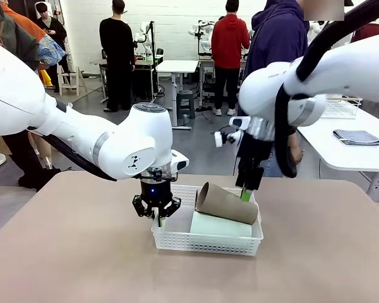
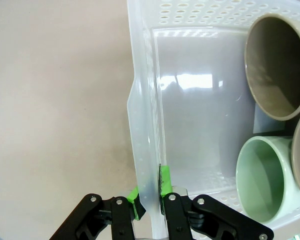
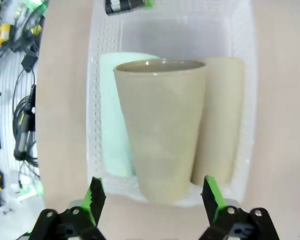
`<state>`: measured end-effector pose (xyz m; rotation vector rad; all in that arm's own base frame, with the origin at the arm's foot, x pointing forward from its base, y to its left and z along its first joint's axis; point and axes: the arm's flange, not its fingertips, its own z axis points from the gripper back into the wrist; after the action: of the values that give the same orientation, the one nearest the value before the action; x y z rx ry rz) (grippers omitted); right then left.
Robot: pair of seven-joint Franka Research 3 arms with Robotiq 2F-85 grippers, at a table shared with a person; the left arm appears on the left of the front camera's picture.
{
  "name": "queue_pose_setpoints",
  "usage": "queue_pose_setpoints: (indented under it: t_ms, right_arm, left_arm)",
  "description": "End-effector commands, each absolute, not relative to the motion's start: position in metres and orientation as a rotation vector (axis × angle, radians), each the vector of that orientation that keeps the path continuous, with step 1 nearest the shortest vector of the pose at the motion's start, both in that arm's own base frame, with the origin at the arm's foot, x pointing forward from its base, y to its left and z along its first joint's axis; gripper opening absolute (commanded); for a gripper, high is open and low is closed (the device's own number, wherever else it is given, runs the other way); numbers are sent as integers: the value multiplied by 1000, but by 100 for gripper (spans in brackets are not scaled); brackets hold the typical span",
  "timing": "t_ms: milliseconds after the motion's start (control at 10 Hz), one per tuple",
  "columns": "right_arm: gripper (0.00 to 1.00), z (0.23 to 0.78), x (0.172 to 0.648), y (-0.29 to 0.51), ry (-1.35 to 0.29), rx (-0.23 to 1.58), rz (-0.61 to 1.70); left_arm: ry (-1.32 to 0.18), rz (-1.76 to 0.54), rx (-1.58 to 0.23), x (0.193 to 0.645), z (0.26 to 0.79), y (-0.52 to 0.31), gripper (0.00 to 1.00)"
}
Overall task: Clean and organize the cups into the basket.
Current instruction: Pick up the Reusable plastic cup from the right side of the table and stack it inside the Organizing basket in the center of the table.
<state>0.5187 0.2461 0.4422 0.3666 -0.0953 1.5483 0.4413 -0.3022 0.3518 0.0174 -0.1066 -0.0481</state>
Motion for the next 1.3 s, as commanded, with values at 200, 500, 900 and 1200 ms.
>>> queue_pose_setpoints:
  t_ms: [200,500,900,1200]
  right_arm:
    - [100,486,468,127,-411,575,1536]
    - [100,491,427,49,-630,678,1519]
    - [100,478,390,-29,-939,695,1319]
    - [100,468,414,-36,-938,657,1161]
  left_arm:
    - [-113,-52,18,439,354,-301,0]
    - [-113,-52,18,439,354,-301,0]
    - [-113,-52,18,439,354,-301,0]
    - [-113,-52,18,439,354,-301,0]
